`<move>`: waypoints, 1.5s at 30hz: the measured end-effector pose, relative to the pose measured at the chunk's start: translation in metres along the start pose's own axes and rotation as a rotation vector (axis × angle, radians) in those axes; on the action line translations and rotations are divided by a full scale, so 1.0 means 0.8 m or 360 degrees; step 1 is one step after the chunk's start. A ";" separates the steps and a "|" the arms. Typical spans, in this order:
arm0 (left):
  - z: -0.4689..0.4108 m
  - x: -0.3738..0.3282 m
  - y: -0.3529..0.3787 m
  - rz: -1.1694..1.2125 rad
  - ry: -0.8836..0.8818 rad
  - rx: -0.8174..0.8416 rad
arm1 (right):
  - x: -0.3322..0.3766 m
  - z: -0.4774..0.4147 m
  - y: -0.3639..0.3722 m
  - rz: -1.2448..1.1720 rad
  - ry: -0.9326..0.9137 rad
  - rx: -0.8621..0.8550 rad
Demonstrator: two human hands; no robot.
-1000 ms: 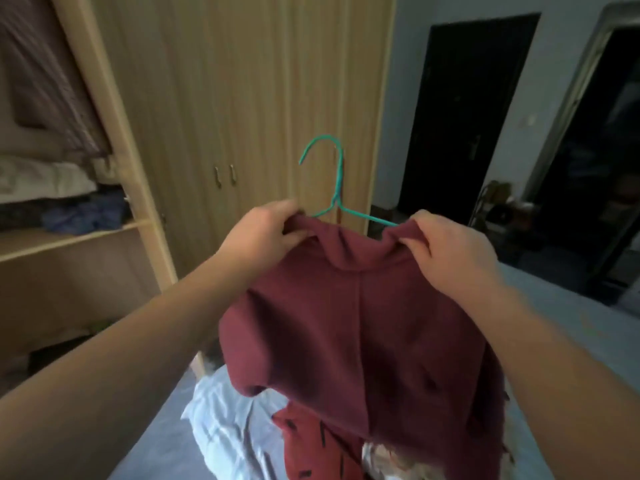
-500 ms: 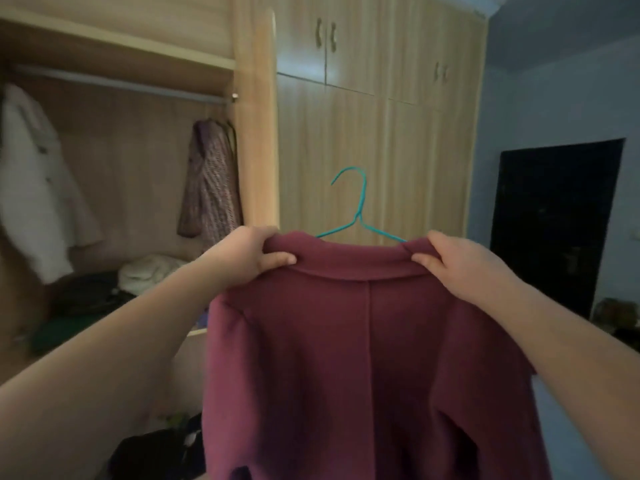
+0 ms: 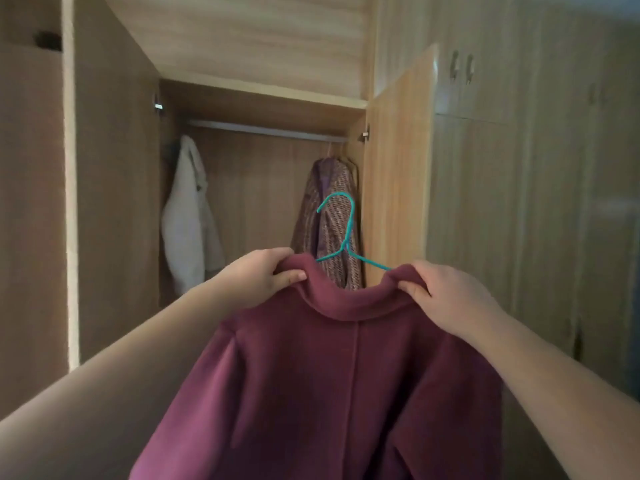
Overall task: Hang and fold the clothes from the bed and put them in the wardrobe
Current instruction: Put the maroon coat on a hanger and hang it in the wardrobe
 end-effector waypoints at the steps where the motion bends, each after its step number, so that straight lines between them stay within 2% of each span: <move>1: -0.003 0.023 0.002 0.0031 -0.0043 0.0027 | -0.001 -0.013 0.015 0.0017 0.0023 -0.0014; 5: -0.022 0.099 0.008 0.0012 -0.0118 0.0015 | -0.004 -0.067 0.068 0.0012 0.0035 -0.0099; 9: -0.063 0.160 0.032 -0.0214 -0.0252 -0.0062 | -0.005 -0.128 0.115 0.0044 -0.0001 -0.0243; 16: -0.168 0.190 0.113 -0.0328 -0.0232 -0.0122 | -0.051 -0.251 0.194 0.0091 -0.0115 -0.0461; 19: -0.236 0.217 0.138 -0.0319 -0.0248 -0.0114 | -0.079 -0.310 0.228 -0.0015 -0.0109 -0.0483; 24: -0.323 0.276 0.165 -0.0347 -0.0223 -0.0318 | -0.116 -0.417 0.297 -0.0188 -0.0064 -0.0337; 28: -0.393 0.347 0.185 -0.0437 -0.0244 -0.0395 | -0.120 -0.498 0.340 0.0090 -0.0127 -0.0248; 35: -0.534 0.460 0.231 -0.0660 -0.0435 -0.0663 | -0.114 -0.646 0.379 0.0322 -0.0188 -0.0487; 37: -0.570 0.487 0.248 -0.0601 -0.0376 -0.0784 | -0.115 -0.686 0.395 0.0334 -0.0128 -0.0518; 40: -0.613 0.505 0.269 -0.0474 -0.0105 -0.0948 | -0.122 -0.748 0.407 0.0387 -0.0024 -0.0602; 42: -0.646 0.512 0.285 -0.0496 0.0085 -0.0893 | -0.128 -0.788 0.407 0.0444 0.0023 -0.0659; 45: -0.713 0.530 0.297 -0.0498 0.0206 -0.0811 | -0.136 -0.841 0.408 0.0517 0.0093 -0.0752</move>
Point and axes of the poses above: each hand's wrist, its own z-axis away from the middle knuckle, its own y-axis out of the palm, x = y × z, the point moved 5 cm from there along -z, towards the middle knuckle, and after that the axes turned 11 degrees about -z, right-handed, at the moved point
